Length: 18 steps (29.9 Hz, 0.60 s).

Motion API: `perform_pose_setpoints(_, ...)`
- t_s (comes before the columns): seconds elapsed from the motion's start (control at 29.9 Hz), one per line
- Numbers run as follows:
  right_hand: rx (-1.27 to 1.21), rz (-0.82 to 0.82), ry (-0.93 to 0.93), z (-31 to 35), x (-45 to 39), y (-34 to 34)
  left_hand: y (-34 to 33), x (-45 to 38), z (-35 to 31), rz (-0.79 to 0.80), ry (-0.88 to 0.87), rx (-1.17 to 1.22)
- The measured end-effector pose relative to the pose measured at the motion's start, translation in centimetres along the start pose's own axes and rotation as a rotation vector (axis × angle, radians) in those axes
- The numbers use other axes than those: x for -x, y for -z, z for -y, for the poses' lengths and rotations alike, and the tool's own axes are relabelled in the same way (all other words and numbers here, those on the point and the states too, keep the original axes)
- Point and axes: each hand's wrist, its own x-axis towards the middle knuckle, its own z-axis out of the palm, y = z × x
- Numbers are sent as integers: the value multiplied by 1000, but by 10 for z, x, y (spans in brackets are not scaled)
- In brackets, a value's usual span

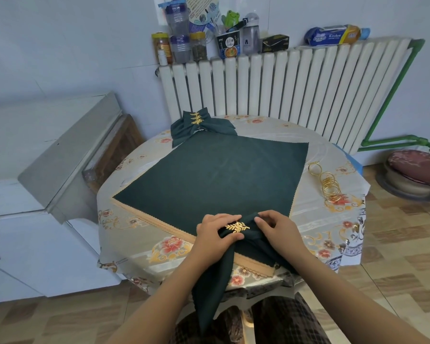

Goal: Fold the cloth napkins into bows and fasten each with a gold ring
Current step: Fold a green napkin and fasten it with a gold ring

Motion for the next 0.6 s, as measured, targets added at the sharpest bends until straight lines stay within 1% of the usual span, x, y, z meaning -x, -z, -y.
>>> perform_pose_setpoints(0.1,38,56,9,2,1,1,5,1,4,35,71,51)
perform_pose_setpoints(0.17,49,60,5,2,1,2,10,-2,6,54,139,82)
perform_pose_setpoints(0.3,57,18,-17,3,3,-2,16,-4,9,167,168,3)
perform_pose_setpoints(0.37,52,9,-17,5,5,-3,18,-2,8,162,171,12)
perform_pose_setpoints(0.43,18,22,-20,5,5,-3,18,-1,6,123,202,63)
perform_pose_setpoints(0.53,-68,31,-38,4,2,1,24,0,-2,25,361,153)
perform_pose_setpoints(0.6,-127,19,-60,5,-1,4,30,-2,-2,30,463,134)
